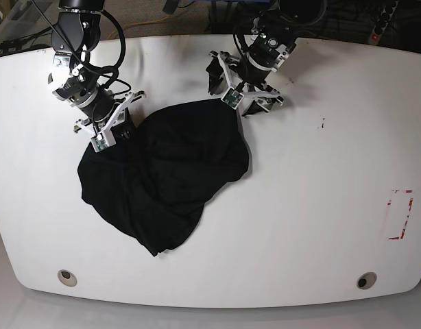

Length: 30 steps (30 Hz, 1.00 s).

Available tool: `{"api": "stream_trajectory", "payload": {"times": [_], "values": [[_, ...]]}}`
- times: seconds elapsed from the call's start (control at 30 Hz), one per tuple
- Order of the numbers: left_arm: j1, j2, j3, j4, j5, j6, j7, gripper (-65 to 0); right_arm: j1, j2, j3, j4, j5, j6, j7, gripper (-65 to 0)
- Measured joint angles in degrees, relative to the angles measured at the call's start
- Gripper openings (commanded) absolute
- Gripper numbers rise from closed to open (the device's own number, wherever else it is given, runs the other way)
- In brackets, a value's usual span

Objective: Fold the T-shirt properly
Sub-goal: 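Grasp the black T-shirt with both grippers at two points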

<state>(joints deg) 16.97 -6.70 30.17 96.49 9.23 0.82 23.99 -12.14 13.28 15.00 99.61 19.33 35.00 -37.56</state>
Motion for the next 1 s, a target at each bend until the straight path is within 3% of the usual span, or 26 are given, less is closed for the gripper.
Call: {"api": "stream_trajectory", "payload": {"times": [0.33, 0.77, 1.0], "values": [[-3.0, 1.6, -0.4, -4.1, 0.0, 0.0, -1.6, -64.7, 0.5, 0.0, 0.0, 0.0, 0.0, 0.0, 0.0, -65.0], [-4.4, 1.5, -0.6, -4.6, 0.0, 0.0, -0.6, -64.9, 0.7, 1.4, -0.1, 0.0, 0.0, 0.0, 0.0, -65.0], [-3.8, 1.4, -5.9, -0.7, 0.0, -0.2, 0.7, -64.9, 5.3, 1.9, 1.3, -1.4, 0.3, 0.6, 0.4, -65.0]]}}
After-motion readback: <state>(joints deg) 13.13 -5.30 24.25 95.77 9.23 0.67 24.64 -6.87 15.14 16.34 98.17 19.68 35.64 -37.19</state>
